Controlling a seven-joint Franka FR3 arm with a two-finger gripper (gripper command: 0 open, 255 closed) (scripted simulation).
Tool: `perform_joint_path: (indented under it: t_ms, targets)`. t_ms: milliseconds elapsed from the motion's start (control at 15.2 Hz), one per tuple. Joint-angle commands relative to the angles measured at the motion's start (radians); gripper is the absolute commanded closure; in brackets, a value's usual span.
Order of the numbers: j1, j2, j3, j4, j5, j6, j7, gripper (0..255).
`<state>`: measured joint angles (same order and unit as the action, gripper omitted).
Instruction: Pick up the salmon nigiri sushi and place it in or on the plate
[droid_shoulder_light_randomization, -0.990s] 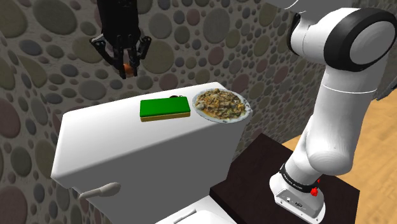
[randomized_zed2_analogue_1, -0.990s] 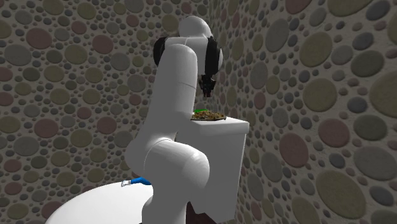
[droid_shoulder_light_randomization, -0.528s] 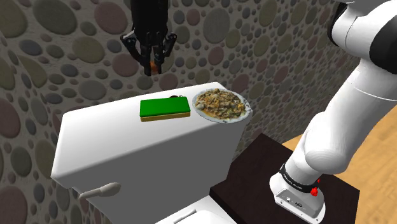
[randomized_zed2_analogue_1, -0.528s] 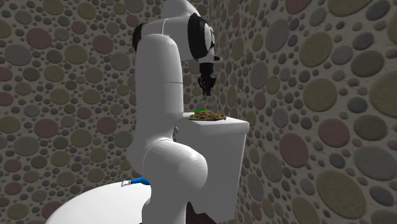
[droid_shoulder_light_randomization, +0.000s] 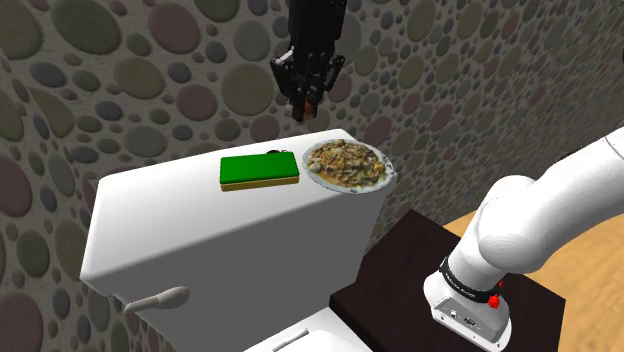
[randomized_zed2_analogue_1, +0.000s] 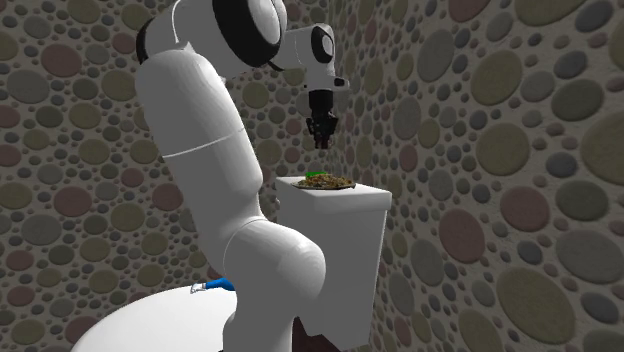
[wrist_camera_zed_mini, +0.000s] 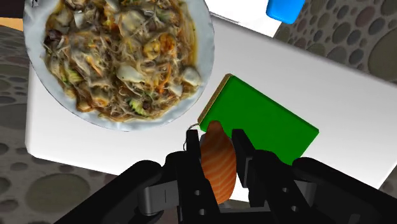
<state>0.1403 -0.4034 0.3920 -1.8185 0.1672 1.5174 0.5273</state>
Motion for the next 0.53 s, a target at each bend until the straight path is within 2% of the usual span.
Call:
perform_joint_path:
  t_ms: [0,330,462]
  targets:
    - [0.003,-0.071,-0.034,-0.059,0.015,-0.013,-0.036,255]
    - [0.019,-0.253,-0.116,-0.196,0.028,-0.067,-0.108,255]
    - [0.024,-0.287,-0.129,-0.234,0.029,-0.065,-0.12,255]
